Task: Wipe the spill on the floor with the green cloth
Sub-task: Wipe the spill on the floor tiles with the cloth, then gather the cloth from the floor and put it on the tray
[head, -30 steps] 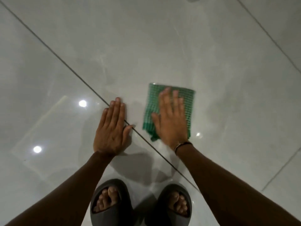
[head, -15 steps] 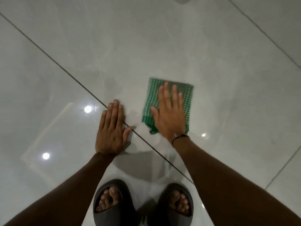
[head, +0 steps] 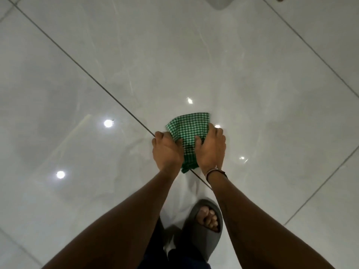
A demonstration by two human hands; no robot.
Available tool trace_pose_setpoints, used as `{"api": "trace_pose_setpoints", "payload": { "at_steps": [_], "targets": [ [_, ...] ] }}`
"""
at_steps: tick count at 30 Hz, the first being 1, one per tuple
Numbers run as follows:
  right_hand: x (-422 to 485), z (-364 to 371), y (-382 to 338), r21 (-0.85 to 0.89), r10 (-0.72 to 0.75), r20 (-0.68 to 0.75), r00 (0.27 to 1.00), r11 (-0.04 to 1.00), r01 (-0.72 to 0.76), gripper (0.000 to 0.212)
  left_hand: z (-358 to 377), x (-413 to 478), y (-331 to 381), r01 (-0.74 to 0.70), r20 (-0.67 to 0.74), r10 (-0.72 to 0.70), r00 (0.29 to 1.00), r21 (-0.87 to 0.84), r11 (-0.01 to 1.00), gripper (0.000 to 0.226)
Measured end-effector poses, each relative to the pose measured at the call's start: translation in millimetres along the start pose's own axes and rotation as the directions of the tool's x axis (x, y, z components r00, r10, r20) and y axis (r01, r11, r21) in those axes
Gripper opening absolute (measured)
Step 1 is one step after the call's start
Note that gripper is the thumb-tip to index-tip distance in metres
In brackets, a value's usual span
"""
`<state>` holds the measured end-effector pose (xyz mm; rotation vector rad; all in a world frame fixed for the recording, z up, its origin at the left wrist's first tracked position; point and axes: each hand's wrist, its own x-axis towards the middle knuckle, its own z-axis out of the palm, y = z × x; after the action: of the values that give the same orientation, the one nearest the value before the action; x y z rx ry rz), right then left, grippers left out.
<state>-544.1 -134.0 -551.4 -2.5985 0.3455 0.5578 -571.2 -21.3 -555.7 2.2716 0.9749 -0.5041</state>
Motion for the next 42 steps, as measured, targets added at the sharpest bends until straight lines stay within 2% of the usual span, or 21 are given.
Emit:
{"api": "trace_pose_setpoints", "payload": {
  "at_steps": [3, 5, 9, 12, 17, 21, 25, 28, 30, 33, 36, 39, 42],
  "targets": [
    [8, -17, -14, 0.170, 0.149, 0.140, 0.979, 0.970, -0.172, 0.038, -19, 6, 6, 0.088, 0.099, -0.077, 0.992, -0.111, 0.990, 0.032],
    [11, -33, -18, 0.245, 0.189, 0.229, 0.955, 0.938, -0.245, 0.020, -38, 7, 9, 0.150, 0.161, -0.113, 0.980, -0.237, 0.960, 0.034],
    [10, -90, -45, 0.447, 0.171, 0.339, 0.925, 0.836, -0.319, 0.014, -94, -5, 29, 0.168, 0.208, -0.072, 0.976, -0.494, 0.853, 0.034],
    [2, -152, -81, 0.509, 0.118, 0.376, 0.919, 0.802, -0.311, 0.010, -155, -21, 66, 0.143, 0.207, -0.036, 0.978, -0.525, 0.839, 0.026],
    [-11, -292, -166, 0.604, 0.105, 0.350, 0.931, 0.734, -0.310, 0.014, -287, -58, 168, 0.091, 0.211, 0.029, 0.977, -0.537, 0.839, 0.034],
    [-25, -443, -260, 0.661, 0.098, 0.261, 0.960, 0.707, -0.252, 0.027, -423, -93, 274, -0.033, 0.149, 0.128, 0.980, -0.517, 0.855, 0.034],
    [-11, -524, -311, 0.715, 0.089, 0.172, 0.981, 0.673, -0.187, 0.024, -492, -89, 353, -0.119, 0.108, 0.194, 0.975, -0.482, 0.868, 0.030],
    [19, -591, -353, 0.753, 0.050, 0.062, 0.997, 0.654, -0.080, 0.026, -549, -75, 427, -0.224, 0.056, 0.290, 0.955, -0.504, 0.834, 0.034],
    [56, -619, -374, 0.757, 0.026, 0.007, 1.000, 0.653, -0.022, 0.031, -563, -50, 467, -0.264, 0.025, 0.330, 0.944, -0.546, 0.795, 0.035],
    [127, -640, -392, 0.731, 0.014, -0.038, 0.999, 0.682, 0.018, 0.032, -561, -5, 516, -0.183, 0.080, 0.303, 0.950, -0.645, 0.742, 0.026],
    [210, -651, -405, 0.705, 0.016, -0.050, 0.999, 0.709, 0.024, 0.033, -544, 52, 561, -0.093, 0.149, 0.279, 0.949, -0.711, 0.697, 0.042],
    [290, -654, -408, 0.656, 0.003, -0.008, 1.000, 0.754, 0.003, 0.032, -523, 108, 598, -0.059, 0.201, 0.269, 0.942, -0.690, 0.722, 0.055],
    [347, -647, -397, 0.530, -0.034, 0.060, 0.998, 0.848, -0.003, 0.032, -501, 151, 620, -0.121, 0.151, 0.264, 0.953, -0.607, 0.786, 0.057]
  ]
}}
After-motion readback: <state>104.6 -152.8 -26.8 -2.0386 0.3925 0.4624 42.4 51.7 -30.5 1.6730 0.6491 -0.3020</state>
